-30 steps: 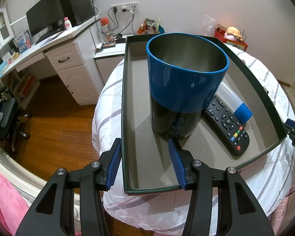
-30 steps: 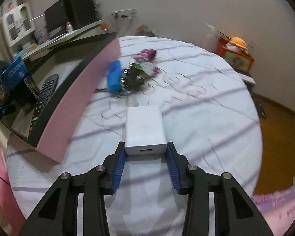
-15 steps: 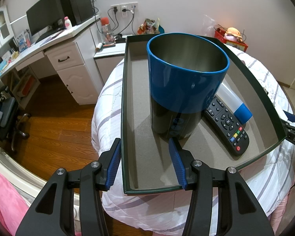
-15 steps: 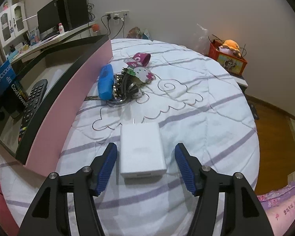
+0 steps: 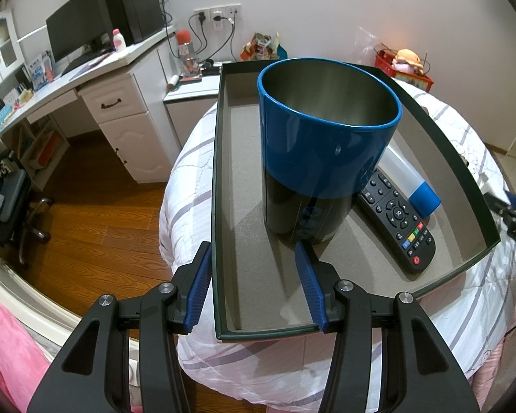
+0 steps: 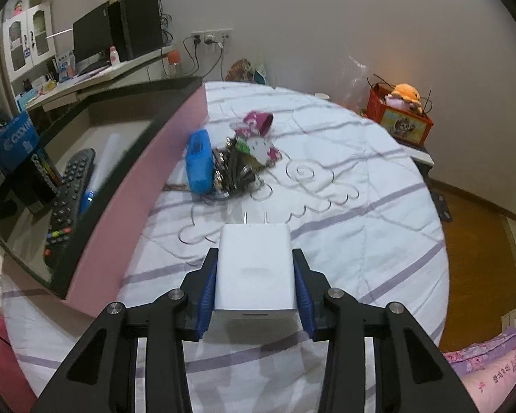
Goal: Organize rigid objects
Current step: 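Carry the charger with the right gripper and lower it into the tray, then open the right gripper and move it back over the bed items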
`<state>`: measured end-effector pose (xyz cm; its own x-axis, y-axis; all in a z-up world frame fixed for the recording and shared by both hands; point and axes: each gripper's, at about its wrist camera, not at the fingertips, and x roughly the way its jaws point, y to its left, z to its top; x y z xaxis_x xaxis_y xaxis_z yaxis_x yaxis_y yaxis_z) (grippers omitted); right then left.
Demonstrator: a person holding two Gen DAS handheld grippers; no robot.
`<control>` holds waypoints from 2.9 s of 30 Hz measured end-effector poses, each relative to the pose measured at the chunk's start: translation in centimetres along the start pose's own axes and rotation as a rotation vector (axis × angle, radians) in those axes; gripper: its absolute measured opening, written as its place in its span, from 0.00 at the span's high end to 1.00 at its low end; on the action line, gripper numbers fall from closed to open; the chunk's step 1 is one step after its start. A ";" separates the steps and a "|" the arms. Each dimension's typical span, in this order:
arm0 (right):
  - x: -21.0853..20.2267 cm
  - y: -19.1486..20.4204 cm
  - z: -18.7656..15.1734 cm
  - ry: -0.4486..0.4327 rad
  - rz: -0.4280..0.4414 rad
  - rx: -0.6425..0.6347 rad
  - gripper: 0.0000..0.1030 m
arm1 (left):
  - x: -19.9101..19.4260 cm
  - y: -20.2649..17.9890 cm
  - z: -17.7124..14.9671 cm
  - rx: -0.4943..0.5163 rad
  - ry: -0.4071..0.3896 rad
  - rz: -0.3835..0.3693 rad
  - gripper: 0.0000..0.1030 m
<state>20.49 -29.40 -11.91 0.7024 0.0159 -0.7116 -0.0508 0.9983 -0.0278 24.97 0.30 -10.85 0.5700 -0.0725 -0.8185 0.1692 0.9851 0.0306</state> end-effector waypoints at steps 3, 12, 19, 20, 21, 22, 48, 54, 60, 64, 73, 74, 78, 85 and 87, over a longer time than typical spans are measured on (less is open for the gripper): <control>-1.2 0.3 0.7 -0.033 0.003 -0.009 0.60 | 0.0 0.0 0.0 0.000 0.000 0.000 0.52; -4.4 2.1 3.5 -0.122 0.017 -0.053 0.60 | 0.0 0.0 0.0 0.001 0.000 0.000 0.52; -5.3 4.0 5.5 -0.160 0.037 -0.096 0.60 | 0.2 0.0 0.2 -0.004 -0.001 -0.009 0.51; -5.4 4.5 5.9 -0.164 0.046 -0.105 0.60 | 0.2 0.0 0.2 -0.006 0.000 -0.012 0.51; -5.4 4.8 6.1 -0.168 0.051 -0.110 0.60 | 0.2 0.0 0.2 -0.006 -0.001 -0.013 0.51; -5.4 5.1 6.2 -0.169 0.056 -0.117 0.60 | 0.2 0.0 0.2 -0.006 -0.001 -0.012 0.51; 5.2 12.7 11.3 0.044 0.136 -0.306 0.60 | 0.7 0.0 0.3 0.001 -0.004 -0.021 0.50; 7.8 12.9 11.8 0.113 0.065 -0.334 0.60 | 0.9 -0.2 0.6 0.008 -0.004 -0.023 0.50; 8.7 13.1 11.6 0.168 0.047 -0.358 0.60 | 1.0 -0.2 0.8 0.011 -0.004 -0.018 0.49; 8.6 13.3 11.6 0.194 0.115 -0.352 0.60 | 1.1 -0.2 0.6 0.013 -0.003 -0.016 0.49; 8.3 12.4 11.8 0.172 0.119 -0.297 0.60 | 1.2 -0.3 0.5 0.012 -0.002 -0.017 0.49; 8.0 12.3 11.8 0.162 0.123 -0.290 0.60 | 1.2 -0.3 0.5 0.012 -0.002 -0.017 0.49; 7.2 12.1 12.0 0.122 0.133 -0.270 0.58 | 1.3 -0.4 0.5 0.009 -0.001 -0.018 0.48; 4.4 11.8 12.6 0.014 0.137 -0.263 0.39 | 1.3 -0.3 0.2 0.003 0.000 -0.020 0.48; 3.3 11.4 12.7 -0.014 0.134 -0.255 0.38 | 1.2 -0.2 0.1 0.001 0.000 -0.019 0.48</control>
<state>31.22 -17.28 -5.67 0.6869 0.1492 -0.7113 -0.3191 0.9412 -0.1108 25.69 0.05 -11.74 0.5667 -0.0915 -0.8189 0.1808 0.9834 0.0153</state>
